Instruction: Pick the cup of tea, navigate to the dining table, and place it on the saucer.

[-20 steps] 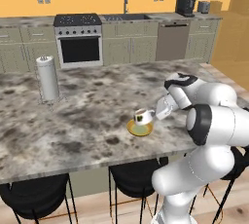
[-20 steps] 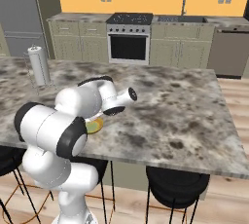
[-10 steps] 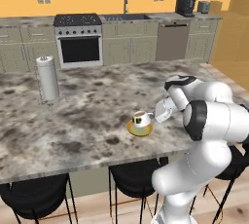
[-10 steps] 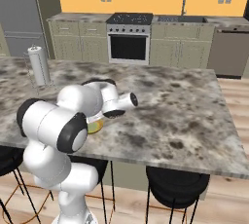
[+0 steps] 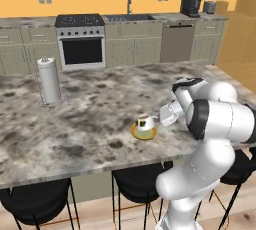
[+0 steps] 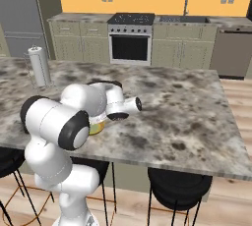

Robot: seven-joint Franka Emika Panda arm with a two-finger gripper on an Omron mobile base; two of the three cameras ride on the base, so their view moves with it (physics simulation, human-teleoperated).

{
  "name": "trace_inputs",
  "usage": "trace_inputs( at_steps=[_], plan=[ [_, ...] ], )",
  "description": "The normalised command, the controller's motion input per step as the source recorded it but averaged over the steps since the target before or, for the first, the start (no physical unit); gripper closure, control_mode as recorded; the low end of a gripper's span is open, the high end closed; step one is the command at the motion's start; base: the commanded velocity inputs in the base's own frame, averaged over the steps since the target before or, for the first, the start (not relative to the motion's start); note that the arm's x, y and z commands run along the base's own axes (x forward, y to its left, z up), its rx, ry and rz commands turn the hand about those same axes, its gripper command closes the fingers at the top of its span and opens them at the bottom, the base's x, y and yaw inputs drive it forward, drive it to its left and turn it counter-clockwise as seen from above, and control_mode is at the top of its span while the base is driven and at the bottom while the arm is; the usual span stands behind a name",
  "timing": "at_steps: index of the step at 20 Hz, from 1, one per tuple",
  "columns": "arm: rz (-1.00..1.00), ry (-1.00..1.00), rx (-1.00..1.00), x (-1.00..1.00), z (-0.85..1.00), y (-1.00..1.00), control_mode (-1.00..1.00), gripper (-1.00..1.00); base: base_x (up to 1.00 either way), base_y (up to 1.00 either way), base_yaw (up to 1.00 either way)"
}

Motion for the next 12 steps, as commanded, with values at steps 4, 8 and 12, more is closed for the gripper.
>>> trace_inputs(
  at_steps=[4,8,12],
  plan=[
    [0.02,0.04,0.0,-0.01,-0.12,0.0,-1.0,1.0,0.0,0.0,0.0],
    [0.0,0.0,0.0,-0.02,-0.29,0.0,-1.0,1.0,0.0,0.0,0.0],
    [0.0,0.0,0.0,0.0,-0.35,0.0,-1.0,1.0,0.0,0.0,0.0]
  ],
)
